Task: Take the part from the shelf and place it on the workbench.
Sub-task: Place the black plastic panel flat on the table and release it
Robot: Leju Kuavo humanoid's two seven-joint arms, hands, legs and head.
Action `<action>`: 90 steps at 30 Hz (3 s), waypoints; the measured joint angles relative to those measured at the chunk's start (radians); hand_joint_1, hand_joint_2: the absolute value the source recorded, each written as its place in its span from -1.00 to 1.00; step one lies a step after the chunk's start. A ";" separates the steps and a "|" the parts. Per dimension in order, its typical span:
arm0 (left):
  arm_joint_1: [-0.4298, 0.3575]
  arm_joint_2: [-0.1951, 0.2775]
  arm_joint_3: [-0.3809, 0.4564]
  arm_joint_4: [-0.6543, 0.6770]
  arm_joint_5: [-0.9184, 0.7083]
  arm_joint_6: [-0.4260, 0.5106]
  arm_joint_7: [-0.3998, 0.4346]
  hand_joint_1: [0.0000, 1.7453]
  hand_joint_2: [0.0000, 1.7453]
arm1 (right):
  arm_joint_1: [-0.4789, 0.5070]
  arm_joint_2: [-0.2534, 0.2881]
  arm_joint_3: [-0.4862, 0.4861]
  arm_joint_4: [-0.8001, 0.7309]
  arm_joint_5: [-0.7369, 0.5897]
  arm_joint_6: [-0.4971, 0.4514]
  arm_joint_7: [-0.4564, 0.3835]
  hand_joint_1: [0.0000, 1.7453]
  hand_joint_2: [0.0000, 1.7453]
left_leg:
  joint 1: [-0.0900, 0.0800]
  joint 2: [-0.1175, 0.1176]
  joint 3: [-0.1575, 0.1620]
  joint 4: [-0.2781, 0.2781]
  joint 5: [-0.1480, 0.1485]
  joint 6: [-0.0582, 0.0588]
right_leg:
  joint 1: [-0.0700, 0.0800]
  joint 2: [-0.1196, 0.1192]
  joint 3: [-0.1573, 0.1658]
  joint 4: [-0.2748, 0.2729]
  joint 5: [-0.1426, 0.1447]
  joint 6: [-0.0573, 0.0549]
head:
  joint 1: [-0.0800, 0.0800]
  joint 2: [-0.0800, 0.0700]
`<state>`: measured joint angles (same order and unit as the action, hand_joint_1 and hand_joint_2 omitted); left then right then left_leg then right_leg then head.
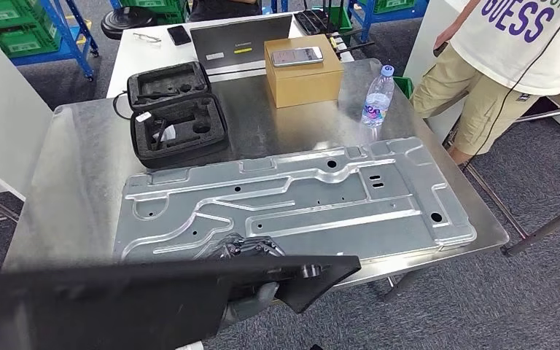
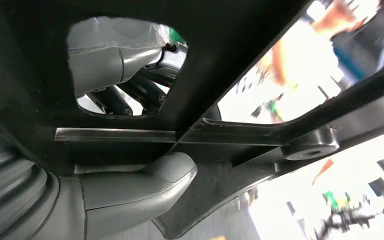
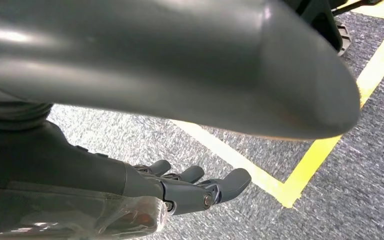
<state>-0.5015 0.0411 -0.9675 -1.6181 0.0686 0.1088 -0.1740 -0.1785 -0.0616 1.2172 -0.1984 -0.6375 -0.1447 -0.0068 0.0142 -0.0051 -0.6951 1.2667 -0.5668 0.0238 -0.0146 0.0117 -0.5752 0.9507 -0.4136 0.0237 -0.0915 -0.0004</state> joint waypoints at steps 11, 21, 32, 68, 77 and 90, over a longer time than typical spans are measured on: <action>-0.078 -0.033 -0.015 0.114 0.198 -0.040 0.005 1.00 1.00 | -0.018 0.009 0.004 0.000 0.020 0.000 0.006 -1.00 -1.00 | -0.009 0.000 0.131 -0.316 0.159 0.043 | 0.002 0.002 -0.017 0.064 -0.050 0.037 | 0.009 0.000; -0.111 -0.036 -0.016 0.240 0.189 -0.027 0.002 1.00 1.00 | -0.026 0.012 0.006 0.000 0.037 0.000 0.015 -1.00 -1.00 | -0.014 -0.002 0.139 -0.313 0.148 0.034 | -0.004 -0.001 -0.002 0.008 0.002 0.041 | 0.024 0.000; -0.141 -0.036 -0.014 0.385 0.180 -0.022 0.014 1.00 1.00 | -0.029 0.015 0.006 0.000 0.048 0.000 0.019 -1.00 -1.00 | -0.006 0.000 -0.006 -0.036 0.050 0.004 | 0.003 0.001 0.003 -0.003 0.002 -0.001 | 0.025 0.000; -0.477 -0.230 -0.258 0.875 -0.393 -0.173 0.302 1.00 1.00 | -0.054 0.041 0.013 -0.001 0.093 0.000 0.033 -1.00 -1.00 | -0.019 0.000 0.111 -0.307 0.158 0.028 | 0.009 0.007 -0.003 -0.002 0.008 0.017 | 0.048 0.000; -0.474 -0.249 -0.271 0.910 -0.373 -0.087 0.271 1.00 1.00 | -0.046 0.048 0.013 -0.001 0.102 0.000 0.035 -1.00 -1.00 | -0.016 0.001 0.118 -0.316 0.175 0.058 | 0.000 -0.001 -0.126 0.296 -0.135 0.047 | 0.058 0.000; -0.505 -0.242 -0.258 0.916 -0.423 -0.143 0.307 1.00 1.00 | -0.049 0.049 0.012 -0.001 0.115 0.000 0.035 -1.00 -1.00 | -0.010 -0.003 0.009 -0.073 0.048 0.007 | 0.001 -0.011 0.027 -0.012 -0.005 -0.001 | 0.058 0.000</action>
<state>-1.0063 -0.2005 -1.2252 -0.7024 -0.3540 -0.0340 0.1334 -0.2271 -0.0123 1.2297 -0.1995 -0.5224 -0.1444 0.0287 0.0042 -0.0084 -0.6856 1.1935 -0.5187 0.0311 -0.0137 0.0010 -0.5484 0.9391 -0.4183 0.0228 -0.0339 -0.0004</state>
